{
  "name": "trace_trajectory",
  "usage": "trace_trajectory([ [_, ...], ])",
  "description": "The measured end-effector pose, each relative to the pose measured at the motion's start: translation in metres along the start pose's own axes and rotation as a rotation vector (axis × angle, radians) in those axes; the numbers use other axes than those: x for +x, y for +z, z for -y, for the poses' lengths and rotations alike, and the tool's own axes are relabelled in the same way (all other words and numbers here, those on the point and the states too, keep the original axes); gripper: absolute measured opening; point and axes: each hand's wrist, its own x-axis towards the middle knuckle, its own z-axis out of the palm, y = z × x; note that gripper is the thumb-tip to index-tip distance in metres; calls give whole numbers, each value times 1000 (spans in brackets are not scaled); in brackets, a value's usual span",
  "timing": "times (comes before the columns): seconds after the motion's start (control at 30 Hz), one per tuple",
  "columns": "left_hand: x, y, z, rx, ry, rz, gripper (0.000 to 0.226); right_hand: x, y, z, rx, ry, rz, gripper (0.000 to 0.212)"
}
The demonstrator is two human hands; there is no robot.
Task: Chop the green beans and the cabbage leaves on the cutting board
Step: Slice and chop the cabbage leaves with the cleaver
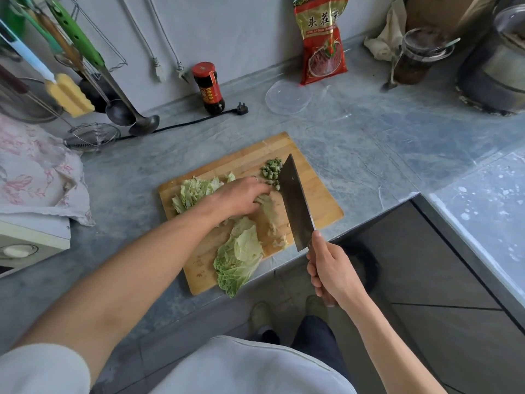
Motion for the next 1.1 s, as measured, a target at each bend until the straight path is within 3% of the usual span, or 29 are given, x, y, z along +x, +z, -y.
trace_trajectory([
  [0.07, -11, -7, 12, -130, -105, -88, 40, 2, 3, 5, -11, -12, 11, 65],
  [0.17, -26, -17, 36, -99, -262, -182, 47, 6, 10, 14, -24, -33, 33, 65],
  [0.33, -45, -15, 61, -40, -444, -82, 59, 8, 21, 23, -68, -61, 66, 64],
  [0.53, -44, -14, 28, -78, -258, -292, 46, 5, 12, 22, -131, -93, 39, 64],
  [0.67, -33, 3, -17, -135, -143, -117, 42, 2, 0, 14, -122, -85, -20, 64],
  [0.9, -9, 50, -57, 107, -203, 99, 94, -6, -12, -1, -57, -58, -100, 62],
  [1.1, -13, 60, -61, -100, -16, 33, 51, -12, -14, -8, -37, -43, -102, 61],
])
